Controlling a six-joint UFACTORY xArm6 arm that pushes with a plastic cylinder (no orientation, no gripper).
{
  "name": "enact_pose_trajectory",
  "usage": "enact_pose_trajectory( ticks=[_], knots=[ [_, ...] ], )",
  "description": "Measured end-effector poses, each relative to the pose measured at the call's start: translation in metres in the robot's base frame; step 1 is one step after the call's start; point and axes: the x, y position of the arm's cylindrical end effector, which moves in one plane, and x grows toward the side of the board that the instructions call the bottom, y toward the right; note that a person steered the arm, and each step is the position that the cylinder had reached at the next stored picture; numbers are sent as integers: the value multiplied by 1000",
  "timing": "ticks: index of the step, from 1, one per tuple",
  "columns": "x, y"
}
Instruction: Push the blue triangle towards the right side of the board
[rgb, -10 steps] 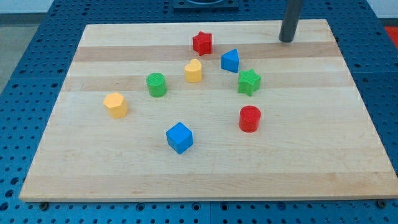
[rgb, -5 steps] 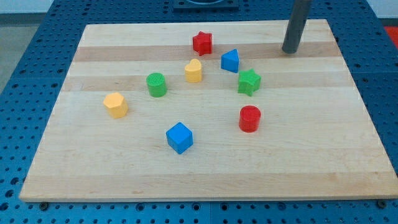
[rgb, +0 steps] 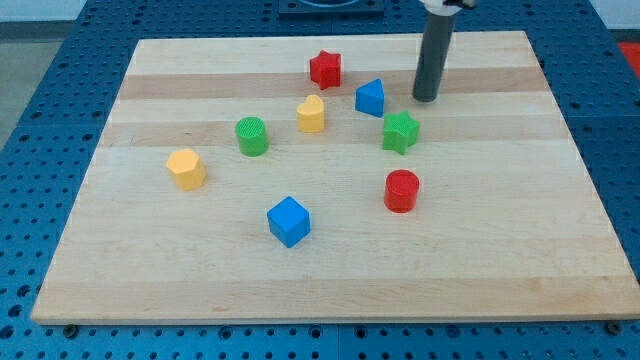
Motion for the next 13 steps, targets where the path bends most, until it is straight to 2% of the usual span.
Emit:
enact_pose_trajectory(
  ticks=[3, 5, 6, 7, 8, 10, 11, 12, 13],
  knots=[
    [8, -27],
    [4, 29],
    [14, 72],
    [44, 106],
    [92, 91],
    [106, 43],
    [143, 2],
    [141, -26],
    [105, -39]
  ],
)
